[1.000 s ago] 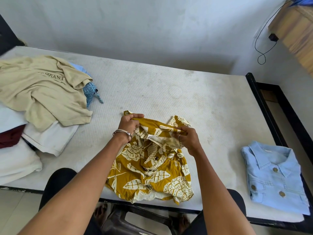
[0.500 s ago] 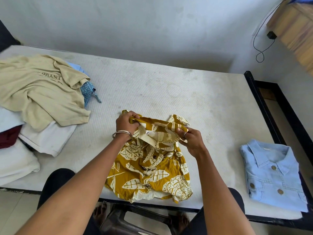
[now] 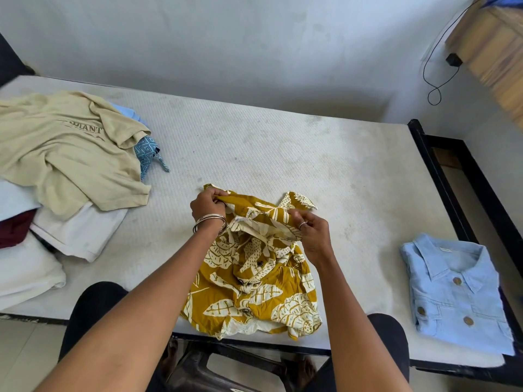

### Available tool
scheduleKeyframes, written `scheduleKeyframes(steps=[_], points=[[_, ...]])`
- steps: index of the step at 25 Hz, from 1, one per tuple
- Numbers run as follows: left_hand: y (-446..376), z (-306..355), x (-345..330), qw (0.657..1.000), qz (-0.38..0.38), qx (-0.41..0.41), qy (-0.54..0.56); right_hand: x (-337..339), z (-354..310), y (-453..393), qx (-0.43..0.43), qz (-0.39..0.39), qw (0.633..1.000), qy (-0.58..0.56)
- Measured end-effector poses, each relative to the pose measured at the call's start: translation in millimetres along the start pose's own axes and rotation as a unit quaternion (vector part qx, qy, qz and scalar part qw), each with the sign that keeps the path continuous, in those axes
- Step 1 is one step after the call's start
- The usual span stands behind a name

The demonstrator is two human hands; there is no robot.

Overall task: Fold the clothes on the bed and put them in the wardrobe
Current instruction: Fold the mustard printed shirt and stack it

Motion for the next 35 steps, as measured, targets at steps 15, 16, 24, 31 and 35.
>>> scheduleKeyframes(steps=[15, 16, 24, 31, 35], points=[[19, 0, 6, 0.927, -0.302, -0.031, 0.223, 8, 7, 10, -0.014, -0.120, 0.976, 0.181], [22, -6, 4, 0.919, -0.361, -0.054, 0.150, 7, 13, 12, -0.026, -0.120, 0.968, 0.218], [46, -57, 1, 0.602, -0.663, -0.184, -0.405, 9, 28, 14, -0.099, -0.215, 0.833, 0.500], [1, 13, 17, 0.873, -0.208, -0.204, -0.392, -6, -37, 1, 0.063, 0.037, 0.673, 0.736], [-72, 96, 56, 0.979, 0.053, -0.115, -0.160, -7, -147, 8, 0.195, 0.304, 0.795, 0.487]])
Point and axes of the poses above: each hand's wrist, its own y-axis away from the middle knuckle, its own x-axis out of the back of the hand, z = x × y, the point moved 2 cm from there along -y, towards the middle knuckle, and after that the axes turned 15 degrees about -x, right-handed, at the moved point
